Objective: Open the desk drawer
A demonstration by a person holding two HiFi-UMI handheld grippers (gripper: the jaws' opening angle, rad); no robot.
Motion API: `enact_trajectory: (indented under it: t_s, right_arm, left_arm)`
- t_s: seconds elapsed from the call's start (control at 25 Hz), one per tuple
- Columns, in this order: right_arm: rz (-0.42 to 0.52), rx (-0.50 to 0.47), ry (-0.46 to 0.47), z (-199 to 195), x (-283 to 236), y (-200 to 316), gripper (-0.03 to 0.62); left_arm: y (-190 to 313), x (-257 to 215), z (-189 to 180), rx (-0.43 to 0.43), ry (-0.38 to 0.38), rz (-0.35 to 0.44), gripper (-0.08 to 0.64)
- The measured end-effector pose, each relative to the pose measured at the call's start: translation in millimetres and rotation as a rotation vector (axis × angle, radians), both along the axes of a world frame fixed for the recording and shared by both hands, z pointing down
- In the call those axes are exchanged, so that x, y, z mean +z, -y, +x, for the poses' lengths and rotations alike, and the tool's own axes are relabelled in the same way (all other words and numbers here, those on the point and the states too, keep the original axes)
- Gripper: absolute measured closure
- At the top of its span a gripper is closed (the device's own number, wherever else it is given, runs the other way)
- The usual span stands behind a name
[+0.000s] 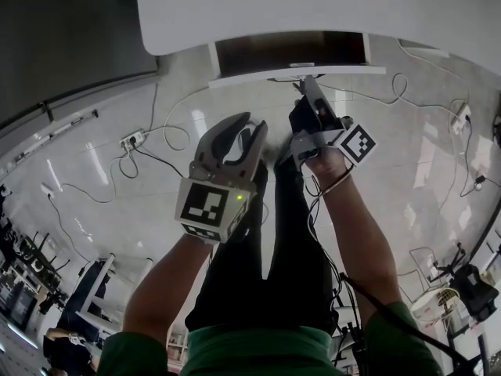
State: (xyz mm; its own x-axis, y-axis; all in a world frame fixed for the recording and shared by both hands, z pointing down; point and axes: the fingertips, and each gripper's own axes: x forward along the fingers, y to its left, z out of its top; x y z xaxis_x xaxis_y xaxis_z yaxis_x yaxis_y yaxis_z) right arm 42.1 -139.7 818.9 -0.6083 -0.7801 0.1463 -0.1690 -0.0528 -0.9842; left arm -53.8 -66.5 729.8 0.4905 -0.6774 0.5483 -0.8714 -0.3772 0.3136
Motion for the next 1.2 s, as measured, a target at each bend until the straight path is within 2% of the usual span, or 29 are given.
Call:
enact_trajectory:
  t_s: [0.2,0.68,0.88,1.0,1.2]
  right_arm:
    - [0.010,0.001,0.020,0,4,-18,0.571]
    - [0.002,0.002,-0.002,3,15,-21,0.566]
    - [-0.029,0.004,-0.028,7,29,-28,0.565]
    - [-0.006,-0.014,-0.042,6,29,-28,0.562]
    - [0.016,-0.042,-0.056,3,30,-28,0.558]
  left_arm:
    - [-2,3,-4,0.003,0.000,-0.001,0.462]
    - [-10,12,2,0.025,-0.020,-0.056,0.461]
    - [-8,9,3,0.039,-0.001,-0.019,0.461]
    - [-10,3,9,0.073,0.011,-0.026,0.462]
    - [-10,9,11,0.061,-0.001,-0.007,0.462]
